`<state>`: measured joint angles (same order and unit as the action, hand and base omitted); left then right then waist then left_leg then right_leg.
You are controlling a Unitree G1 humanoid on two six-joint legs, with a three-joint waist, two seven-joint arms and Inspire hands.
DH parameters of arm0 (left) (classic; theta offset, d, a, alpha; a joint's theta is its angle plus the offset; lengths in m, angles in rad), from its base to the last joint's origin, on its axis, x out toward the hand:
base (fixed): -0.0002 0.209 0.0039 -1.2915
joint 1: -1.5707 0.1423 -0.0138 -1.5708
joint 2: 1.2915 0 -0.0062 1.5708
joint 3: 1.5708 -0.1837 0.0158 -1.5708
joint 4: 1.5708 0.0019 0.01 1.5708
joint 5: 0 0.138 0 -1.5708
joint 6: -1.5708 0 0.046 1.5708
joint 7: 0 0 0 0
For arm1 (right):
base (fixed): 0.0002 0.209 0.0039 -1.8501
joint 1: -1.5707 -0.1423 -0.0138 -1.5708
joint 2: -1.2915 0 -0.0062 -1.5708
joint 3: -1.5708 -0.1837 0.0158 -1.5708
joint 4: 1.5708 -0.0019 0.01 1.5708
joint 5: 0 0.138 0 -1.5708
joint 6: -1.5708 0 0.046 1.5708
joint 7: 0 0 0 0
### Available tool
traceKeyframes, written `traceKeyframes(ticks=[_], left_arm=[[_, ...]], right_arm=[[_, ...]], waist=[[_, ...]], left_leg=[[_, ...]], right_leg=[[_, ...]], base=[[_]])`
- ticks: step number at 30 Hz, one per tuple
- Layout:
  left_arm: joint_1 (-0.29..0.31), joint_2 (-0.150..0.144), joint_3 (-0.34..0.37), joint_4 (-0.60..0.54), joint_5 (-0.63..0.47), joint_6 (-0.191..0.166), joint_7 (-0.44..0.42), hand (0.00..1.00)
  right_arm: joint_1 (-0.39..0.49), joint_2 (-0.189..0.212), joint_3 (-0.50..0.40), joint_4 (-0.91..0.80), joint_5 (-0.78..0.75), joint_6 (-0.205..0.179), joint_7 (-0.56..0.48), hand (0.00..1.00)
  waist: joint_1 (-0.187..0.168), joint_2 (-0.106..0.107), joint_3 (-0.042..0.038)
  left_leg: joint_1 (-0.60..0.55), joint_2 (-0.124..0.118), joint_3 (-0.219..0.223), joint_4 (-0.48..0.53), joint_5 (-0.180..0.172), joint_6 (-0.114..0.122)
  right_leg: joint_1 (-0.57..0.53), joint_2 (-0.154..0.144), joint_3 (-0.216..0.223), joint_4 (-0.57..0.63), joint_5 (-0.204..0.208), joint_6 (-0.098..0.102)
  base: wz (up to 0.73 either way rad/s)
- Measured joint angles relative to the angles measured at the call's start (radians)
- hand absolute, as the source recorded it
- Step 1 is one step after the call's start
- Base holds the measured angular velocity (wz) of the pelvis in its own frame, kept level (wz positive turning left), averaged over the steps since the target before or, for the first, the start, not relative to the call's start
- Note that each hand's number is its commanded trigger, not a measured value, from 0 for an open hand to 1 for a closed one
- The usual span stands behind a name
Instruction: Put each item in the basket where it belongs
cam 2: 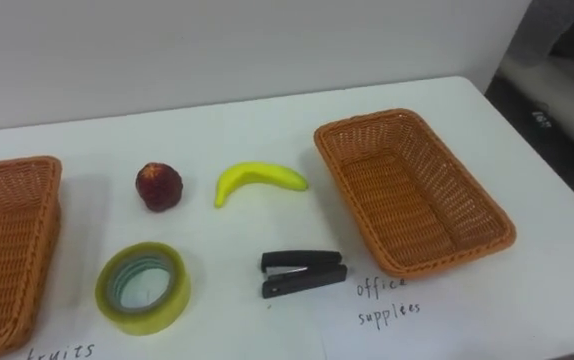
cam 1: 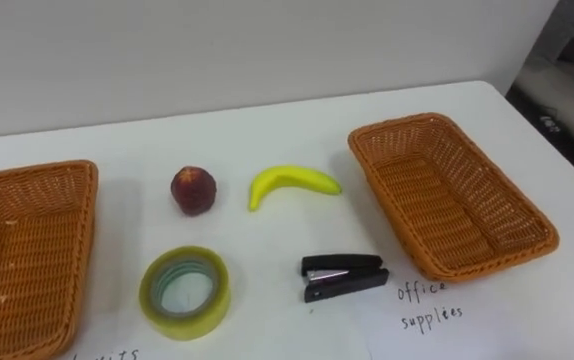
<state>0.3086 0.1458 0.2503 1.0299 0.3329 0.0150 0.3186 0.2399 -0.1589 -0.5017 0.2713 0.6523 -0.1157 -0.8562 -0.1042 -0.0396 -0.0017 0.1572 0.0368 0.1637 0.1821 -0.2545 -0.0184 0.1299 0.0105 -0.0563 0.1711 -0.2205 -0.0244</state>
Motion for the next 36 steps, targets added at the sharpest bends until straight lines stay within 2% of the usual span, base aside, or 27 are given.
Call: traceKeyframes(ticks=[6,9,12,17,19,28,31,34,36], left_arm=[[0.016,0.0,-0.009,0.006,-0.047,-0.012,-0.004,0.0],[0.013,0.0,-0.019,0.002,-0.047,-0.017,-0.005,0.0],[0.01,0.001,-0.019,0.004,-0.045,-0.019,-0.005,0.0],[0.011,0.011,-0.028,0.007,-0.046,-0.018,-0.006,0.0],[0.011,0.013,-0.034,0.007,-0.046,-0.018,-0.006,0.0],[0.0,0.025,-0.062,0.03,-0.046,-0.02,-0.006,0.0],[-0.009,0.023,-0.076,0.055,-0.044,-0.021,-0.005,0.0],[-0.009,0.023,-0.077,0.055,-0.045,-0.022,-0.005,0.0],[-0.009,0.024,-0.076,0.055,-0.043,-0.022,-0.005,0.0]], right_arm=[[-0.005,-0.006,-0.001,-0.107,-0.077,-0.066,-0.081,0.0],[-0.005,-0.01,-0.001,-0.171,-0.114,-0.068,-0.108,0.0],[-0.007,-0.024,-0.002,-0.247,-0.148,-0.068,-0.133,0.0],[-0.027,-0.092,-0.001,-0.345,-0.151,-0.068,-0.137,0.0],[-0.032,-0.108,-0.001,-0.366,-0.152,-0.068,-0.136,0.0],[-0.077,-0.113,0.013,-0.508,-0.324,-0.074,-0.113,0.0],[-0.123,-0.115,0.018,-0.524,-0.375,-0.082,-0.103,0.0],[-0.157,-0.129,0.022,-0.537,-0.388,-0.091,-0.1,0.0],[-0.163,-0.157,0.046,-0.567,-0.405,-0.091,-0.094,0.0]], waist=[[0.001,-0.011,0.0036],[0.003,-0.016,0.0009],[0.005,-0.009,0.0007],[0.009,-0.015,0.002],[0.017,-0.02,0.0025],[0.053,-0.026,0.0036],[0.054,-0.032,0.0038],[0.06,-0.043,0.004],[0.067,-0.049,0.0055]], left_leg=[[-0.014,0.001,0.0,0.0,0.0,0.001],[-0.026,0.0,-0.001,-0.001,0.001,0.001],[-0.026,0.001,-0.003,-0.003,0.001,0.001],[-0.024,0.002,-0.003,-0.003,0.001,0.001],[-0.024,0.002,-0.006,0.0,0.001,0.001],[-0.027,0.001,-0.005,0.015,0.003,0.004],[-0.027,-0.001,-0.005,0.015,0.004,0.006],[-0.028,-0.001,-0.007,0.015,0.004,0.006],[-0.03,-0.002,-0.011,0.014,0.004,0.006]], right_leg=[[-0.011,0.001,-0.002,-0.001,0.0,0.0],[-0.027,0.002,0.0,0.007,0.001,0.0],[-0.03,0.003,-0.002,0.017,0.001,0.0],[-0.028,0.002,-0.008,0.018,0.001,0.0],[-0.026,0.001,-0.014,0.019,0.001,0.0],[-0.024,-0.004,-0.025,0.016,0.001,0.0],[-0.024,-0.005,-0.026,0.016,0.001,0.001],[-0.024,-0.006,-0.028,0.015,0.001,0.001],[-0.024,-0.006,-0.032,0.015,0.001,0.001]], base=[[0.0],[-0.01],[0.0],[0.01],[0.03],[0.0],[0.0],[0.0],[0.04]])
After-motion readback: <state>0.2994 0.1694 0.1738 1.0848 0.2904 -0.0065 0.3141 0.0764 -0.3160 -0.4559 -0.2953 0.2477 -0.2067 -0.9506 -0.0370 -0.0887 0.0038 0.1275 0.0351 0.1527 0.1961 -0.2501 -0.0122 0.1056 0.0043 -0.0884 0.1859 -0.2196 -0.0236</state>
